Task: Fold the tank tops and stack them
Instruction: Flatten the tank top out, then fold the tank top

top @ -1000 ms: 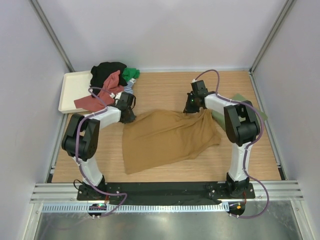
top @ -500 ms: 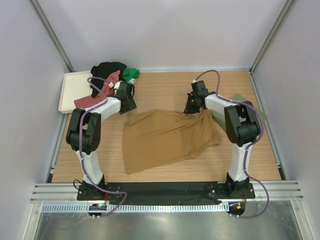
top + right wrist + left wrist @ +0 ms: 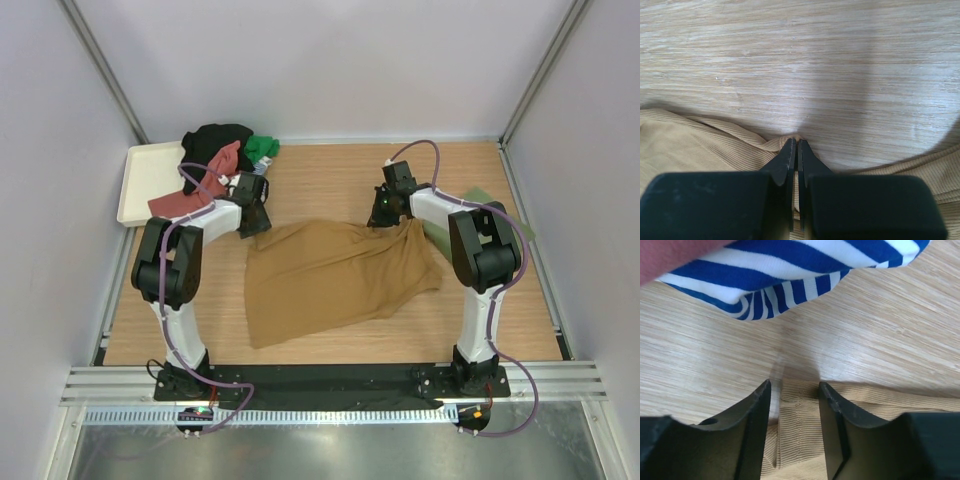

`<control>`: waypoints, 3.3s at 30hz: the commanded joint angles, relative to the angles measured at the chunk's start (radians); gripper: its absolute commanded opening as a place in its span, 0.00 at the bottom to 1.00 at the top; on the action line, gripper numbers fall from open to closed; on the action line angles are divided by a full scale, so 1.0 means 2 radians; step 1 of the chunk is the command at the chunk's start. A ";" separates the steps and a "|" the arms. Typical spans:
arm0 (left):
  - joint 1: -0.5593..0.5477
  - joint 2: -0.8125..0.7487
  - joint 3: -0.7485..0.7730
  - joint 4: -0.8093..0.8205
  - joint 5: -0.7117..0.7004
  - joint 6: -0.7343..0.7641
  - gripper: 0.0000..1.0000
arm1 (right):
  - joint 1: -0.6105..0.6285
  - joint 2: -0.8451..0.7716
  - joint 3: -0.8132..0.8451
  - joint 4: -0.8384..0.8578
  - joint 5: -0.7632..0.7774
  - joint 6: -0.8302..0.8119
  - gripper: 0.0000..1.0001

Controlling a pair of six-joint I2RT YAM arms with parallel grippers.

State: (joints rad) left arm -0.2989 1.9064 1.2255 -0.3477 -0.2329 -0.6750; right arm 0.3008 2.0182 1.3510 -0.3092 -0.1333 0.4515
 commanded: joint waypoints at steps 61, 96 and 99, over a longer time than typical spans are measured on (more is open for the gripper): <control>-0.004 -0.241 -0.131 0.017 0.037 0.037 0.00 | 0.012 -0.221 -0.188 0.069 -0.034 0.047 0.01; -0.014 -0.296 -0.228 0.000 -0.011 -0.037 0.73 | 0.050 -0.320 -0.249 0.057 0.159 0.077 0.66; -0.010 -0.248 -0.187 0.004 0.001 -0.033 0.73 | 0.048 -0.285 -0.213 0.044 0.168 0.080 0.68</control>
State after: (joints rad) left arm -0.3309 1.3445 0.7704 -0.3527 -0.2462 -0.7517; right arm 0.3992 1.3960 0.8459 -0.1997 0.1379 0.6254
